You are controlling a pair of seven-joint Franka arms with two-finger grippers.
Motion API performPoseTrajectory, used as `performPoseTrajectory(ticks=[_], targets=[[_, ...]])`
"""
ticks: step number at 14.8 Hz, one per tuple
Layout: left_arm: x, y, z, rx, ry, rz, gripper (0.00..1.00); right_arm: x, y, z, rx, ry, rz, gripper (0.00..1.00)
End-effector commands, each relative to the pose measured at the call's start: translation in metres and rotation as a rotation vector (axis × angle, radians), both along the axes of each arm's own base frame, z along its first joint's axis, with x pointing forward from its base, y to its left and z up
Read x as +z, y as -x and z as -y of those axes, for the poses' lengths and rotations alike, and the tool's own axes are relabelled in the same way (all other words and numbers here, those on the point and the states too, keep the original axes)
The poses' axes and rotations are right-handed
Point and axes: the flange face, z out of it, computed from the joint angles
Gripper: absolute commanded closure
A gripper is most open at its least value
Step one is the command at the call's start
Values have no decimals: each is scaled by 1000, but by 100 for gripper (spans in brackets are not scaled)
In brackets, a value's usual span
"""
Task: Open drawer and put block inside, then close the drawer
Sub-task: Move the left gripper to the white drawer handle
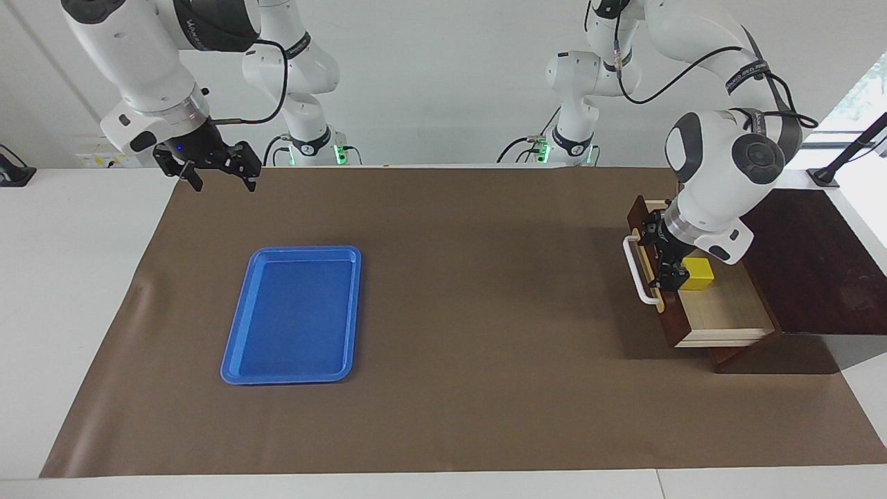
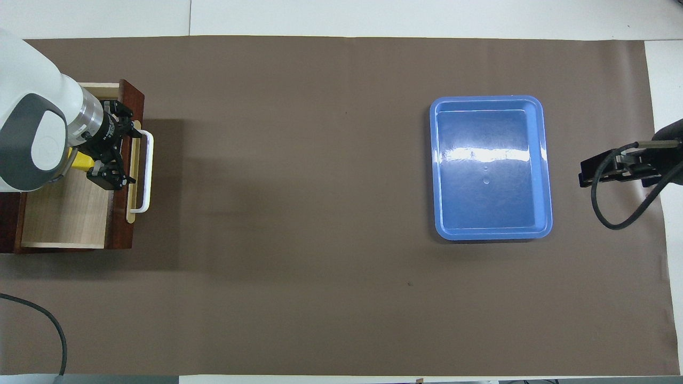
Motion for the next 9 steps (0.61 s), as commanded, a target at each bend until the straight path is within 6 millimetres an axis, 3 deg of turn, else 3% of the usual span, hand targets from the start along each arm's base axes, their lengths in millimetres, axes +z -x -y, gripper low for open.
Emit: performPoseTrajectory(ticks=[1, 9], targets=[[5, 7, -12, 7, -14, 33, 0, 1, 6, 2, 9, -18, -2, 0], [11, -1, -73, 5, -28, 58, 0, 1, 6, 2, 7, -17, -2, 0]])
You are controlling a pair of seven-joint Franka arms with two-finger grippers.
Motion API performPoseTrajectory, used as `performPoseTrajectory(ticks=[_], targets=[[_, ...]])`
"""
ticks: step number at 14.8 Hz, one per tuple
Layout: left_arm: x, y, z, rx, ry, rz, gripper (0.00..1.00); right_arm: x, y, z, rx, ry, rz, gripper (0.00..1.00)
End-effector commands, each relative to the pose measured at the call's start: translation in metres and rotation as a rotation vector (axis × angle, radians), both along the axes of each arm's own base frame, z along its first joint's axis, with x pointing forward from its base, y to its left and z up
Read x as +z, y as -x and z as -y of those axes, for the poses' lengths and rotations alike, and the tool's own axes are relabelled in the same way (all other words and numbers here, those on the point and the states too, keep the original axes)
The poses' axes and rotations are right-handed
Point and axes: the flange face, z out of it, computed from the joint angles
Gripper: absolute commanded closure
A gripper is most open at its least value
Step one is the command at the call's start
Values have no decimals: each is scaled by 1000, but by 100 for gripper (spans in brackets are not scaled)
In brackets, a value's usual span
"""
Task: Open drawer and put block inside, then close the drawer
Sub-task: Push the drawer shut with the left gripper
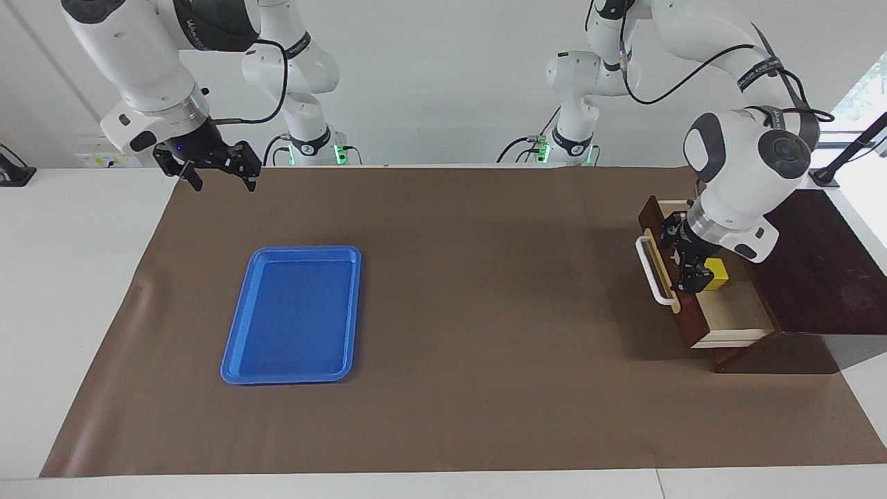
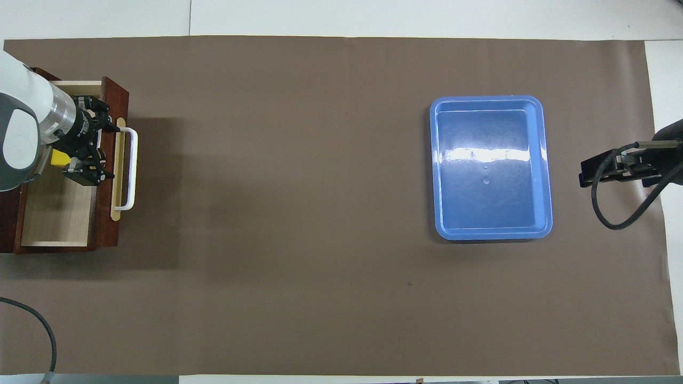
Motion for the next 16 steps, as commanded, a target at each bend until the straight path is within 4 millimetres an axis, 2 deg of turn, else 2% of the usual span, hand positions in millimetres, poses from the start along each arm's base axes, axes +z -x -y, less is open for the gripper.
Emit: performPoseTrajectory(ticks=[1, 7, 11, 13, 16], targets=[[6, 6, -33, -24, -20, 17, 0, 1, 6, 2, 9, -17, -2, 0], [8, 11, -88, -77, -28, 13, 0, 1, 6, 2, 9, -17, -2, 0], [9, 12, -115, -110, -35, 25, 0, 1, 6, 2, 9, -18, -2, 0], [10, 14, -124, -118, -36, 23, 0, 1, 6, 2, 9, -18, -2, 0], [11, 14, -126, -121, -37, 26, 0, 1, 6, 2, 9, -18, -2, 0]])
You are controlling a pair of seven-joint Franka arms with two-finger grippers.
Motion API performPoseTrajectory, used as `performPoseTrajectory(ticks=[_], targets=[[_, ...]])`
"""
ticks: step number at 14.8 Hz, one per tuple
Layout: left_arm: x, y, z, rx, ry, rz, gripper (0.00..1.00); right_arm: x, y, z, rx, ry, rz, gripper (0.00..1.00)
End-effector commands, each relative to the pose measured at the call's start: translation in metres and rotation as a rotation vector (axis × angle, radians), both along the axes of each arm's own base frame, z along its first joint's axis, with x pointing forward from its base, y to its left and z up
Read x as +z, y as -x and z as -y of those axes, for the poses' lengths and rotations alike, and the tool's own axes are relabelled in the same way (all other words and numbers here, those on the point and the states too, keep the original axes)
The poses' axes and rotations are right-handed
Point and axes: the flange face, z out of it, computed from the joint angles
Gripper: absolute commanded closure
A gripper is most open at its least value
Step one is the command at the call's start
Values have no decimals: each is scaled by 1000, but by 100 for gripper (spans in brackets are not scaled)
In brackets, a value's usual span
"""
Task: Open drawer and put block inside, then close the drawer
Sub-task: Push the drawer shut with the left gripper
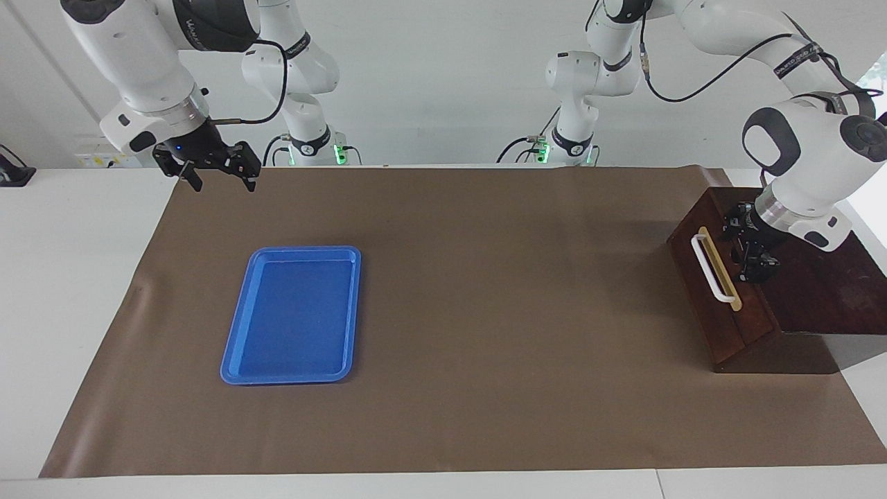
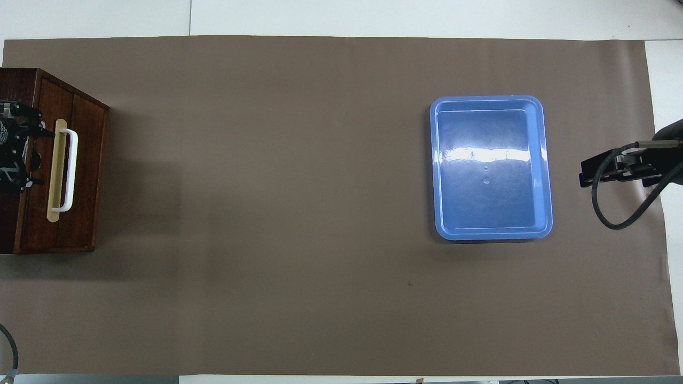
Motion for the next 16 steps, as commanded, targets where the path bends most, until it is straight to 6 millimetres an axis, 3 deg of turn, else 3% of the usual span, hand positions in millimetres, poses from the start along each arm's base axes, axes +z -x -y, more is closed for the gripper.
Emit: performPoseTrajectory(ticks=[1, 3, 5, 7, 11, 13, 16], targets=[[4, 7, -16, -24, -20, 12, 0, 1, 6, 2, 9, -18, -2, 0], [13, 4, 3, -55, -14, 2, 0, 1, 6, 2, 9, -17, -2, 0], [22, 4, 45, -149, 10, -23, 0, 1, 6, 2, 9, -18, -2, 0], [38, 7, 73, -258, 29, -21, 0, 1, 6, 2, 9, -18, -2, 0], [77, 31, 95, -569, 75, 10, 0, 1, 6, 2, 9, -18, -2, 0], [79, 37, 112, -745, 99, -32, 0, 1, 6, 2, 9, -18, -2, 0], [87, 55, 111, -993, 137, -78, 0, 1, 6, 2, 9, -18, -2, 0]])
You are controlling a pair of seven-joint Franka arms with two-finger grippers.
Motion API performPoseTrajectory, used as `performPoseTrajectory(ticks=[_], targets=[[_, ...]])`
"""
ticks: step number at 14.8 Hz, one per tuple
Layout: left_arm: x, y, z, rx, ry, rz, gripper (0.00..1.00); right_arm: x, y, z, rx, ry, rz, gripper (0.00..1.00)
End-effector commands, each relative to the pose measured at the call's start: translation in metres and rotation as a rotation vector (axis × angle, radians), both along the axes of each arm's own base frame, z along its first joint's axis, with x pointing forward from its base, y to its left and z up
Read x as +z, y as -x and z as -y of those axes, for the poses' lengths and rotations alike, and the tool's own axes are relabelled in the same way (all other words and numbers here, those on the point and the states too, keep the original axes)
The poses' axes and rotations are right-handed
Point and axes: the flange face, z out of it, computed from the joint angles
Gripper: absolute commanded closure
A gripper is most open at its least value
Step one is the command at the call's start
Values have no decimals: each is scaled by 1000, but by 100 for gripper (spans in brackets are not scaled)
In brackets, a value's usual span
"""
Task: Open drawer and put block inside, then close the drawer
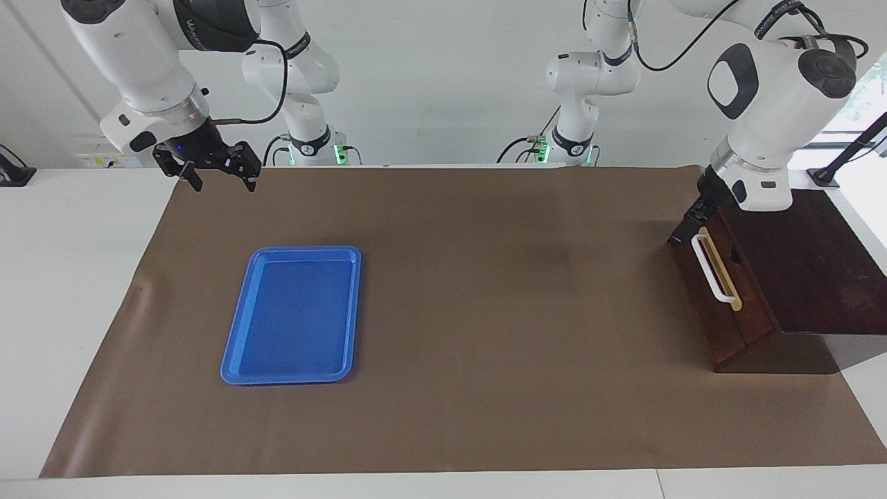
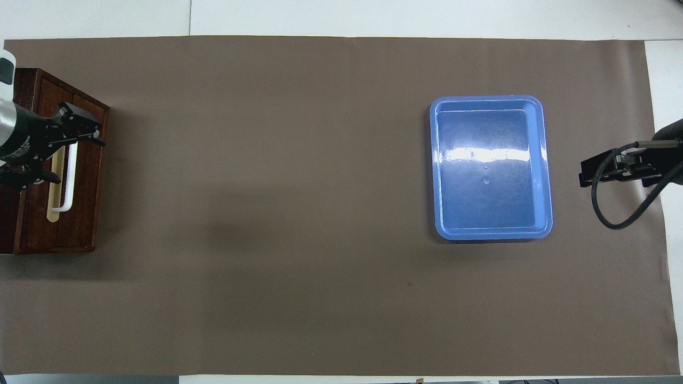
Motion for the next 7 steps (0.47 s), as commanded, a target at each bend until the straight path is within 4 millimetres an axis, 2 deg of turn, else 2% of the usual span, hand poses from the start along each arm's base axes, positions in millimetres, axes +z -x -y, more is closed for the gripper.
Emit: performPoseTrajectory(ticks=[1, 3, 4, 6, 7], targets=[[5, 22, -4, -235, 13, -65, 0, 1, 6, 2, 9, -17, -2, 0], [7, 25, 3, -354, 15, -83, 0, 1, 6, 2, 9, -18, -2, 0], [8, 27, 7, -369, 13, -87, 0, 1, 6, 2, 9, -18, -2, 0], [25, 37, 10, -391, -9, -76, 0, 1, 6, 2, 9, -18, -2, 0], [26, 38, 12, -404, -8, -76, 0, 1, 6, 2, 9, -18, -2, 0]])
